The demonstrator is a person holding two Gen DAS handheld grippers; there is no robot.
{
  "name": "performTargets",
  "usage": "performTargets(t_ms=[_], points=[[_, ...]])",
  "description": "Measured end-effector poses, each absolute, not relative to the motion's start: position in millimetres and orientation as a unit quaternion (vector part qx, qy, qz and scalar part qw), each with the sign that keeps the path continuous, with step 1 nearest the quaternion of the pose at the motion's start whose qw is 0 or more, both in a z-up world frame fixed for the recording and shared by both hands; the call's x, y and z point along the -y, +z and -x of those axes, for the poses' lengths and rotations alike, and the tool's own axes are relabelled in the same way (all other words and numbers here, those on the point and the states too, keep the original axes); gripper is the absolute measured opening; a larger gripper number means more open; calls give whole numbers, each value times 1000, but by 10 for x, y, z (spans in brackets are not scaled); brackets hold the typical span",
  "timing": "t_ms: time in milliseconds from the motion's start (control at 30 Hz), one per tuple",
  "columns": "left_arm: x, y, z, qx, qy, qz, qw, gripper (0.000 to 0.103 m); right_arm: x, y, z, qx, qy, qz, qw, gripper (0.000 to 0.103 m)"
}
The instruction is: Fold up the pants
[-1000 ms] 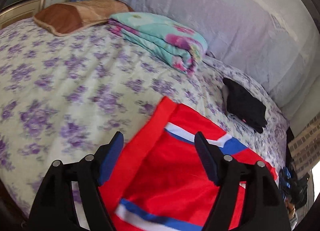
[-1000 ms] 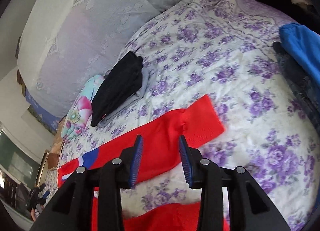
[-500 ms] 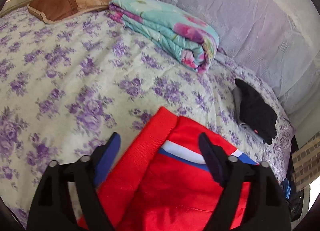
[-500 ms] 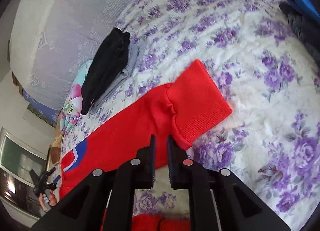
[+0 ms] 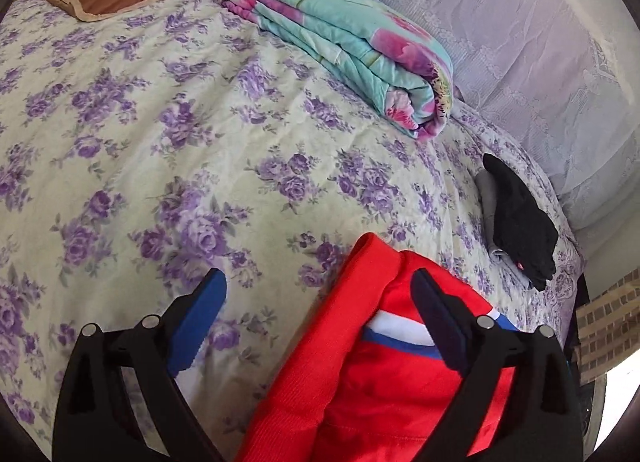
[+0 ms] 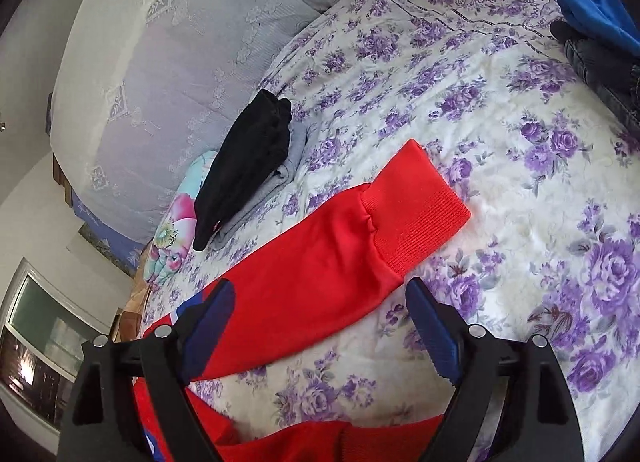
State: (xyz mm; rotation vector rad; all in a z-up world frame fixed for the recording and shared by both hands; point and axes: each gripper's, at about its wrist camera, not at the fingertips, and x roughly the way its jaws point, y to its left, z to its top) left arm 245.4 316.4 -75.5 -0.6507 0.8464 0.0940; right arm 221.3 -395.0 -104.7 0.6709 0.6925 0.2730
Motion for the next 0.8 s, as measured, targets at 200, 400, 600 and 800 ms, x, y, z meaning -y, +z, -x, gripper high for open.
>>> performTargets(t_ms=[200,400,600,800], points=[[-3007,-828,-2709,-430,3,264,863,74,3906,-1015,-2220,-324,136,-313,882,87],[-2905,-894,-2745,-422,-45,255,869,38,3766,-858,-2199,-306,165,-286,893,88],[-3032,-876,-2652,-382,-66,290,875,12,3209,-462,-2390,-317,243,-191,897,88],[-3036,-856,-2634,-370,-76,296,877,10,2324,-319,-2919,-346,303,-11,888,87]])
